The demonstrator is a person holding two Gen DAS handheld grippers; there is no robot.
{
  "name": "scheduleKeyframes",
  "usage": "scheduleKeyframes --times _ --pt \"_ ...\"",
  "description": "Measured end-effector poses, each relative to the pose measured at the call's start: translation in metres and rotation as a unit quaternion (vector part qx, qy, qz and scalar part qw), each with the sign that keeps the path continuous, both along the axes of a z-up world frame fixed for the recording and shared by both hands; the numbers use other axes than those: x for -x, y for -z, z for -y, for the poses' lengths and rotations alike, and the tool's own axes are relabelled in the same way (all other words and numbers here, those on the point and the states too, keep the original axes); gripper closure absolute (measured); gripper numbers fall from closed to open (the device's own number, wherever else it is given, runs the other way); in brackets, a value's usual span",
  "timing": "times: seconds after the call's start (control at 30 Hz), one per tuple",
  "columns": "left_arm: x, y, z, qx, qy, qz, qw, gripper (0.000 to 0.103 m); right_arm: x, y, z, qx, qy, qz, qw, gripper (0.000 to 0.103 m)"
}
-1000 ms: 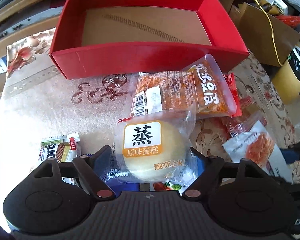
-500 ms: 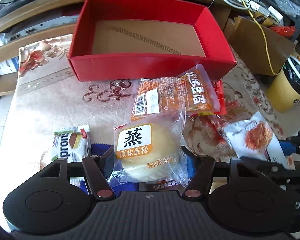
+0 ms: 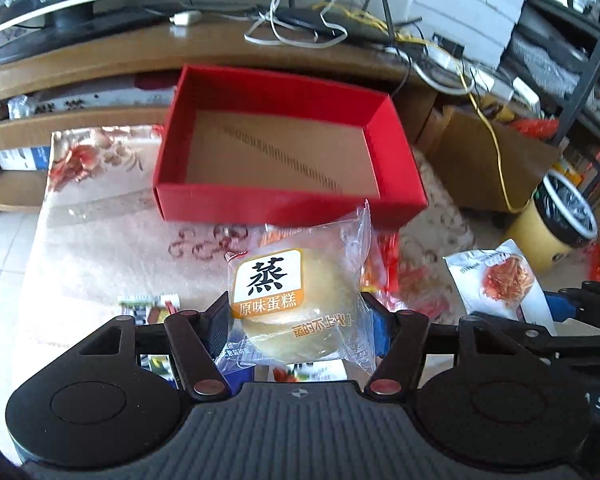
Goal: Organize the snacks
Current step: 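Carry the steamed cake and spicy-strip packet with both grippers over the red box, then lower both snacks into the red box and open both grippers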
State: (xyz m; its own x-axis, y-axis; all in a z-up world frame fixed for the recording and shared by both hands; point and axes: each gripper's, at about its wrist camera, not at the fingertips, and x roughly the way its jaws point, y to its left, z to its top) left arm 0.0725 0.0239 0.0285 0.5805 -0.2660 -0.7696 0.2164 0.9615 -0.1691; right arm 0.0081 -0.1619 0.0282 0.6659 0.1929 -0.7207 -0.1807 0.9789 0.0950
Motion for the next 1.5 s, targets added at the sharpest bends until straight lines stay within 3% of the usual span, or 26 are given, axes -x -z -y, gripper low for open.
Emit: scheduleKeyframes --times 0.23,0.7,0.83,1.1,1.3,1.5 --pt "-0.024 -0.010 -0.001 0.008 -0.017 0.006 0.9998 0.032 -0.035 -0.009 -0.010 -0.023 -0.012 0.024 0.999 0.059" --pt "-0.110 -0.013 0.010 0.014 -0.042 0.022 0.9988 0.032 -0.150 -0.016 0.000 -0.048 0.023 0.043 0.998 0.059" --pt "-0.137 -0.003 0.010 0.013 -0.052 0.018 0.9984 0.032 -0.178 -0.007 -0.002 -0.041 0.027 0.033 0.998 0.059" --pt "-0.169 0.035 0.012 -0.028 -0.068 -0.012 0.9973 0.032 -0.220 0.033 -0.012 -0.018 0.030 0.005 0.999 0.059" --pt "-0.171 0.059 0.010 -0.060 -0.072 -0.036 0.9949 0.032 -0.228 0.057 -0.021 -0.005 0.021 -0.014 1.000 0.059" --pt "-0.161 0.065 0.011 -0.079 -0.070 -0.037 0.9937 0.032 -0.222 0.063 -0.025 0.008 0.015 -0.024 1.000 0.059"
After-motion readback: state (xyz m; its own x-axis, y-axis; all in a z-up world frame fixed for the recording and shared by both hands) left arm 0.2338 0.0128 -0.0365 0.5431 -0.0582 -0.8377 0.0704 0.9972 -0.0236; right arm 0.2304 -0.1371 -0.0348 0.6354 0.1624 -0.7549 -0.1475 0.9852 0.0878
